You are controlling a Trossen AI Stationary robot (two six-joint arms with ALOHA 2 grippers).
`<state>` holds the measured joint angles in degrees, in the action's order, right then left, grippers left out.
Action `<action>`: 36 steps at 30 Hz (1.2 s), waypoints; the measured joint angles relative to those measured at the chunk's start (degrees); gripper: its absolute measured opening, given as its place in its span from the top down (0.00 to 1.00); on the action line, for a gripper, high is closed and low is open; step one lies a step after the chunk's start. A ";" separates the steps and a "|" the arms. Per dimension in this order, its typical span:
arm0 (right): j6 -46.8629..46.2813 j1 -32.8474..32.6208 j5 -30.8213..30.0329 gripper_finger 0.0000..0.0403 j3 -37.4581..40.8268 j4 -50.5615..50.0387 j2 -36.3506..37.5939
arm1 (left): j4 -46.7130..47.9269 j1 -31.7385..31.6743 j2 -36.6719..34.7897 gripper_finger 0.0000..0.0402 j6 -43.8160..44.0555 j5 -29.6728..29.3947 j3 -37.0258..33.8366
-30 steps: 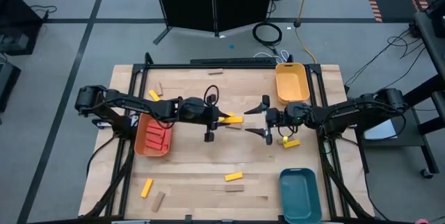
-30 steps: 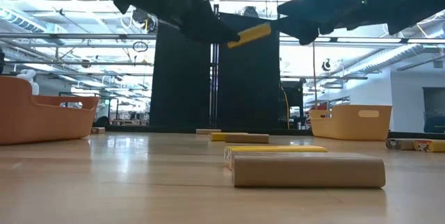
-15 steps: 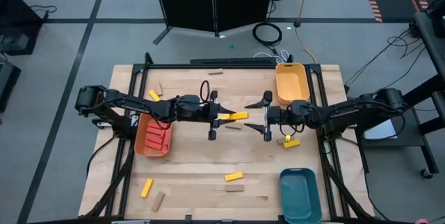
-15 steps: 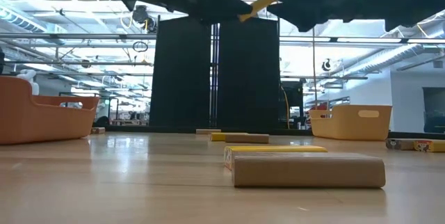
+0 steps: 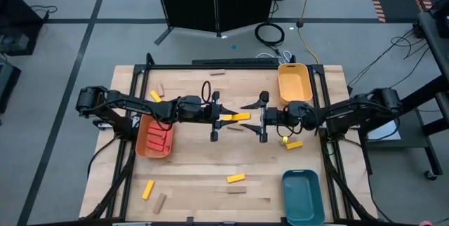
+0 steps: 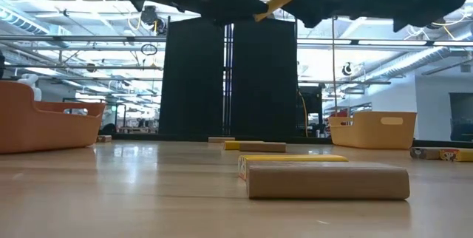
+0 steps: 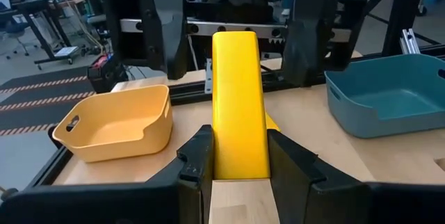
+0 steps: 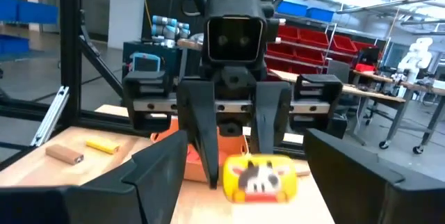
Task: Sort blocks
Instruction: Put the yellow block into the yellow bin
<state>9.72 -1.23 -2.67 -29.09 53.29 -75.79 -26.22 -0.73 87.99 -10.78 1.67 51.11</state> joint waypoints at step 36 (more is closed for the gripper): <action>2.82 3.95 -21.40 0.76 -1.48 -26.22 16.97 | 24.22 0.11 -10.05 0.38 1.92 -13.56 -0.07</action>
<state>12.53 2.71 -24.07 -30.57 27.08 -58.82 -2.00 -0.62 77.93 -8.86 -11.88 51.04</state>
